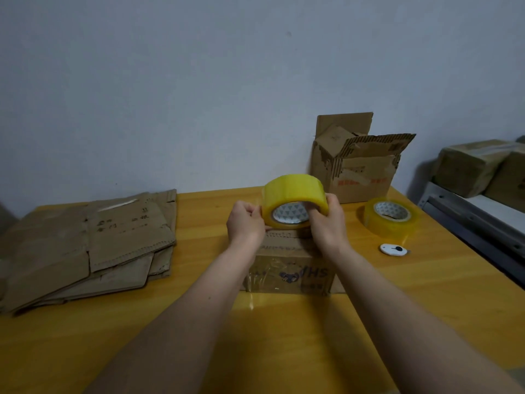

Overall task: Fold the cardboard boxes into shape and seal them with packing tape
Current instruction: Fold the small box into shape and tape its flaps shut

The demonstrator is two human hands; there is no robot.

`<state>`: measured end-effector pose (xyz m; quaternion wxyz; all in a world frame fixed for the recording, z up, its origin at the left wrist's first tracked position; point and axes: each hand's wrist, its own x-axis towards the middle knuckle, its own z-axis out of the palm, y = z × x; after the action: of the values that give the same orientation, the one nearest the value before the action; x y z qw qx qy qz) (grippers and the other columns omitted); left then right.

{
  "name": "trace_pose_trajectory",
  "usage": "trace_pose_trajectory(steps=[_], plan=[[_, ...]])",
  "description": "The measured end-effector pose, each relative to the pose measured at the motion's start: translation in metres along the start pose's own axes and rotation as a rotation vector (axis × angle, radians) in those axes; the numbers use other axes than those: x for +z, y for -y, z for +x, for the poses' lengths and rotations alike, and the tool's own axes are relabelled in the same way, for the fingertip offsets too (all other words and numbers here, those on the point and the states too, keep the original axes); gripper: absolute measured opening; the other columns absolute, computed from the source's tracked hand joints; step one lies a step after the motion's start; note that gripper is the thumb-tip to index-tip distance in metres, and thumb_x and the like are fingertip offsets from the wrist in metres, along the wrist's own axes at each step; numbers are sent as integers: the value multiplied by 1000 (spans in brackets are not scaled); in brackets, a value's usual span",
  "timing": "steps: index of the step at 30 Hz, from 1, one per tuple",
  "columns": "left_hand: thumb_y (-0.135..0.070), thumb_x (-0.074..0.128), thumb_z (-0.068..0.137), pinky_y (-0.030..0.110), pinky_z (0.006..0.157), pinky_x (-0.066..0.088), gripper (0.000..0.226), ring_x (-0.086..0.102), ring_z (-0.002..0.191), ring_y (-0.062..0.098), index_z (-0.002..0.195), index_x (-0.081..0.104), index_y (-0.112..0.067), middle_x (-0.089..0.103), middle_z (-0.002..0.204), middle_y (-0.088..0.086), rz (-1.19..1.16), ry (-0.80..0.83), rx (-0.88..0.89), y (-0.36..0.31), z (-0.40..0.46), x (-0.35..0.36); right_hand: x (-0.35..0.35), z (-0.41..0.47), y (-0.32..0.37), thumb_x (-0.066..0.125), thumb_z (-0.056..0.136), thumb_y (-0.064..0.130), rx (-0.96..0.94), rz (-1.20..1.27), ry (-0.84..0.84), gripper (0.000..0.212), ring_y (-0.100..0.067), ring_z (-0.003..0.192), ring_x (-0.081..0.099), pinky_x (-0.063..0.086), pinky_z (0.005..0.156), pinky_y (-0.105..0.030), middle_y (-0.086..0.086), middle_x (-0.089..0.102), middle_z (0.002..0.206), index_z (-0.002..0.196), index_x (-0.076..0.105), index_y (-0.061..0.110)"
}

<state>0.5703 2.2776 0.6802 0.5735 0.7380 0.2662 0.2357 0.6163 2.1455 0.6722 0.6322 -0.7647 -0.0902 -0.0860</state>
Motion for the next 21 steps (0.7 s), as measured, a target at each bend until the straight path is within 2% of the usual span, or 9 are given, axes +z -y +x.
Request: trace_pose_trajectory(steps=[2,7,9,11,14,17,18,20,21], plan=[[-20,48,100,41,73,59,18,69,80,27,84,50,-11,65,99,16,-10,17,-14,1,2,0,1,1,1,55,93,16,15,25,-23,18,-18,101,52,38,66,-22,-3,54,105,111,50,15],[-14,49,99,43,78,59,14,71,80,29,86,53,-10,67,98,20,-166,77,-122,4,9,-10,6,0,1,68,86,17,-5,-15,74,37,-16,100,55,47,81,-30,-1,57,106,118,49,14],[-14,50,98,42,78,59,12,70,82,30,87,53,-9,66,97,20,-196,83,-143,4,8,-12,7,1,2,67,86,11,-23,-35,115,31,-17,98,57,50,83,-31,1,58,100,111,50,16],[-13,52,97,43,82,57,11,68,87,28,86,54,-12,67,95,15,-108,33,-100,6,10,-14,6,2,1,60,89,3,-41,-11,85,24,-21,100,57,48,81,-29,2,56,95,104,50,18],[-10,52,96,33,80,54,11,65,79,19,86,56,-12,65,76,2,-134,-61,-75,10,12,-23,3,4,1,49,84,-8,-56,-8,-6,42,-18,105,51,41,82,-27,2,55,105,120,52,15],[-9,48,98,34,88,51,11,63,81,20,89,53,-8,62,77,6,-252,20,-167,19,9,-29,7,5,0,48,83,-9,-40,29,-47,55,-13,109,47,40,87,-26,4,53,115,132,49,16],[-9,45,99,34,90,50,12,63,83,21,88,51,-7,62,78,8,-277,44,-191,21,7,-29,8,5,0,49,85,-7,-22,36,-45,49,-13,107,48,42,86,-27,4,54,112,127,53,17],[-8,42,100,34,89,49,15,61,82,21,87,49,-7,61,77,9,-303,53,-216,21,6,-29,10,7,-1,50,88,0,7,31,-16,25,-17,94,55,46,75,-29,4,60,92,96,61,21],[-8,41,101,34,89,49,16,60,79,20,87,49,-8,61,77,9,-315,51,-225,20,6,-29,11,7,0,51,89,4,8,18,-11,23,-17,85,56,45,68,-29,4,59,83,82,57,24]])
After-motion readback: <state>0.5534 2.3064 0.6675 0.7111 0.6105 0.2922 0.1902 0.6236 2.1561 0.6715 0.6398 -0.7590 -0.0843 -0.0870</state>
